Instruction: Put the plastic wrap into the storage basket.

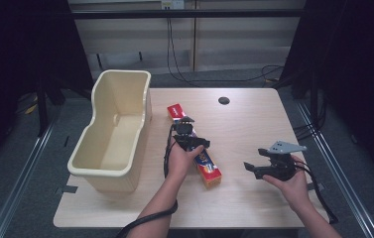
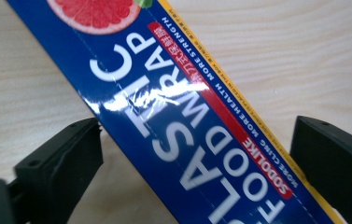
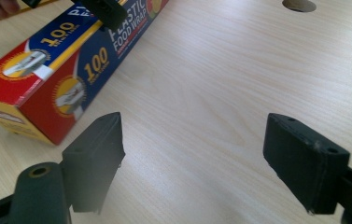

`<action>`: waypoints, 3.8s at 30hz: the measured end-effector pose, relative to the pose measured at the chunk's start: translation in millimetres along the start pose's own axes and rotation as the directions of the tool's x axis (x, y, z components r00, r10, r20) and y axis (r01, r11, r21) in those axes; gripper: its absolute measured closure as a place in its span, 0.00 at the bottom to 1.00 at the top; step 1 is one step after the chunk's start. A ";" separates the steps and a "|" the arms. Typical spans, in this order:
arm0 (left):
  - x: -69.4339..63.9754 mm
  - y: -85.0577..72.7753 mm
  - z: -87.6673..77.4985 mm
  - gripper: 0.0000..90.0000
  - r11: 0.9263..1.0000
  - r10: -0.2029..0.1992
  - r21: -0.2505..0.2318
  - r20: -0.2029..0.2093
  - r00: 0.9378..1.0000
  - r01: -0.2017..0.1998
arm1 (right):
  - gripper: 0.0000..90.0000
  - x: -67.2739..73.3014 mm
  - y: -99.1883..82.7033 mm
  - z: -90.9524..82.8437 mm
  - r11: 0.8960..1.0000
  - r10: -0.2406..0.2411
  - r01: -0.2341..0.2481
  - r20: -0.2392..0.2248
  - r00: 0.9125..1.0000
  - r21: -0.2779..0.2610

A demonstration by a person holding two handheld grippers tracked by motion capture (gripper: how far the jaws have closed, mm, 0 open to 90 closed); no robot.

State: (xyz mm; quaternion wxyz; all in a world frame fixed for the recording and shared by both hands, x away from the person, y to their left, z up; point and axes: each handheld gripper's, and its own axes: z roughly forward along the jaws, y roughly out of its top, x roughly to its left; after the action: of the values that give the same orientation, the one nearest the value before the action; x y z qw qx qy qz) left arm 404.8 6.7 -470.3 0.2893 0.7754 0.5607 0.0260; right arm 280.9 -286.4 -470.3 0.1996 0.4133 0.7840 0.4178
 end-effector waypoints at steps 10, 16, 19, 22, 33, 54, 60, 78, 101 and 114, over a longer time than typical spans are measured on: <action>9.7 -5.4 -21.4 0.20 0.994 0.098 0.046 -0.025 0.995 -0.097 | 0.23 -1.3 1.2 -1.1 1.000 0.003 -0.003 0.000 1.000 -0.012; 7.4 4.8 -19.3 0.24 0.995 0.072 0.079 -0.059 0.996 -0.067 | 0.23 -1.8 1.4 -1.3 1.000 0.013 -0.013 0.002 1.000 -0.009; 6.0 10.8 -16.1 0.25 0.994 0.083 0.076 -0.087 0.993 -0.077 | 0.23 -2.8 1.4 -0.9 1.000 0.016 -0.016 0.005 1.000 -0.010; 6.2 15.6 -13.9 0.26 0.996 0.056 0.080 -0.084 0.995 -0.050 | 0.23 -3.1 1.7 -0.7 1.000 0.023 -0.023 0.003 1.000 -0.013; 6.9 17.1 -20.4 0.38 0.992 0.010 0.129 -0.104 0.995 0.004 | 0.23 -4.6 1.8 -0.8 1.000 0.021 -0.021 0.001 1.000 -0.015; 5.7 24.7 -8.4 0.34 0.986 0.066 0.158 -0.092 0.994 -0.051 | 0.23 -5.1 3.1 -1.2 0.999 0.030 -0.030 0.001 1.000 -0.016; 6.5 27.9 1.1 0.41 0.981 0.053 0.193 -0.113 0.992 -0.031 | 0.23 -6.1 3.2 -2.9 0.999 0.033 -0.032 0.003 0.999 -0.020; -6.2 53.3 -49.4 0.45 0.946 0.059 0.320 -0.040 0.997 -0.043 | 0.06 -5.9 2.2 -0.1 0.999 0.040 -0.040 -0.007 0.999 0.014; -3.1 79.0 -128.6 0.45 0.933 0.082 0.353 -0.029 0.996 -0.066 | 0.02 -6.1 1.1 0.7 1.000 0.019 -0.017 -0.084 0.996 0.023; -2.1 90.7 -166.4 0.45 0.933 0.056 0.358 -0.011 0.998 -0.048 | 0.02 -6.5 1.6 0.0 1.000 0.018 -0.016 -0.089 0.996 0.024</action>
State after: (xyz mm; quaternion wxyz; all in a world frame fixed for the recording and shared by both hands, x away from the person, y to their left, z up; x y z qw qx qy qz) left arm 420.9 56.2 -288.1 0.1370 0.8292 0.5385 -0.0606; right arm 285.4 -291.2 -469.2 0.1562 0.4031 0.7934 0.4285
